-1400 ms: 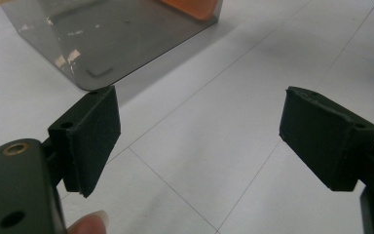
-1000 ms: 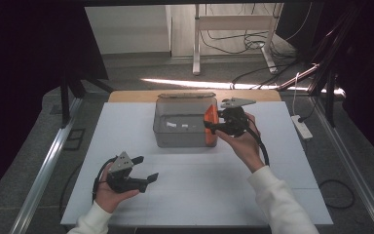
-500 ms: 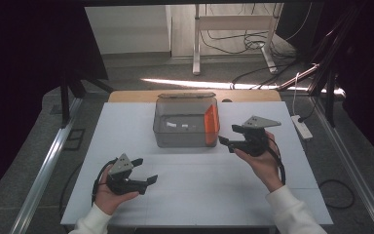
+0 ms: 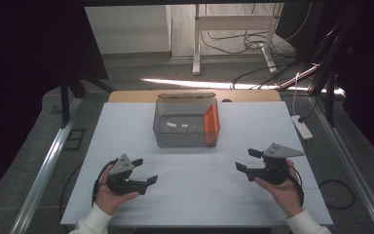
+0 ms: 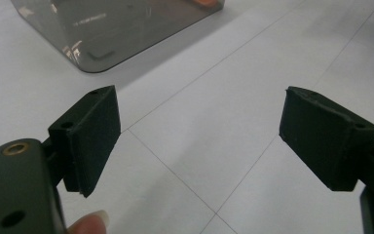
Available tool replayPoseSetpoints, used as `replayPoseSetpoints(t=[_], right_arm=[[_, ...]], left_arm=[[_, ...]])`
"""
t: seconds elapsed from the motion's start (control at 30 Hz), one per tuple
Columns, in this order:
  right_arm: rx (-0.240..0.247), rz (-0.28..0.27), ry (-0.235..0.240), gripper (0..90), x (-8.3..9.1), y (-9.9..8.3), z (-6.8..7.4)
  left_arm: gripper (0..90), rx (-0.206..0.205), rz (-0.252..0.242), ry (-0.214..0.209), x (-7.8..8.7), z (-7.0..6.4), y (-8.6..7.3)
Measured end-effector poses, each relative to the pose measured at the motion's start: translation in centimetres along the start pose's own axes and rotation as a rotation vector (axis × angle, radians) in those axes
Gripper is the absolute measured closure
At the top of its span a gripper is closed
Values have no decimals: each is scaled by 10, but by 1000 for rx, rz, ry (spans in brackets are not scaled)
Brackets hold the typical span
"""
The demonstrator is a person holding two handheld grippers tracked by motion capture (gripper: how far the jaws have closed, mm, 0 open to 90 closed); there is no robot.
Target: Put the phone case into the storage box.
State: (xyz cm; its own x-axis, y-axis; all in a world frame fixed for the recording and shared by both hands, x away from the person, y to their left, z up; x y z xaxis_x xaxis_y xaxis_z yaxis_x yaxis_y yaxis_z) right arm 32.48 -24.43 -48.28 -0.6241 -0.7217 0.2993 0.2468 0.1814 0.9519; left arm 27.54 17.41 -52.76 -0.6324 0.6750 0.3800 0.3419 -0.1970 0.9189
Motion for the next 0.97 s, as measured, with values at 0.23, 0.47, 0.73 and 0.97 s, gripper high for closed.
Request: replayPoseSetpoints(t=[0.23, 0.47, 0.73, 0.97], right_arm=[[-27, 9, 13, 225, 18, -20, 0], [-67, 18, -8, 209, 27, -38, -5], [-55, 14, -4, 209, 20, -40, -5], [-63, 7, -13, 208, 21, -41, -7]], left_arm=[[157, -5, 2, 4, -1, -1, -1], [157, 3, -10, 16, 1, 2, -1], [157, -2, -13, 16, 1, 1, -1], [157, 1, -15, 19, 1, 2, -1]])
Point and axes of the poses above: each handheld gripper's, and its own axes: x roughly backward along the jaws, y roughly out of its top, z roughly to its left, the point moved 3 cm from there along -x, roughly forward along the jaws, and after that the axes turned 11 degrees about -z, right-handed, at the moved point
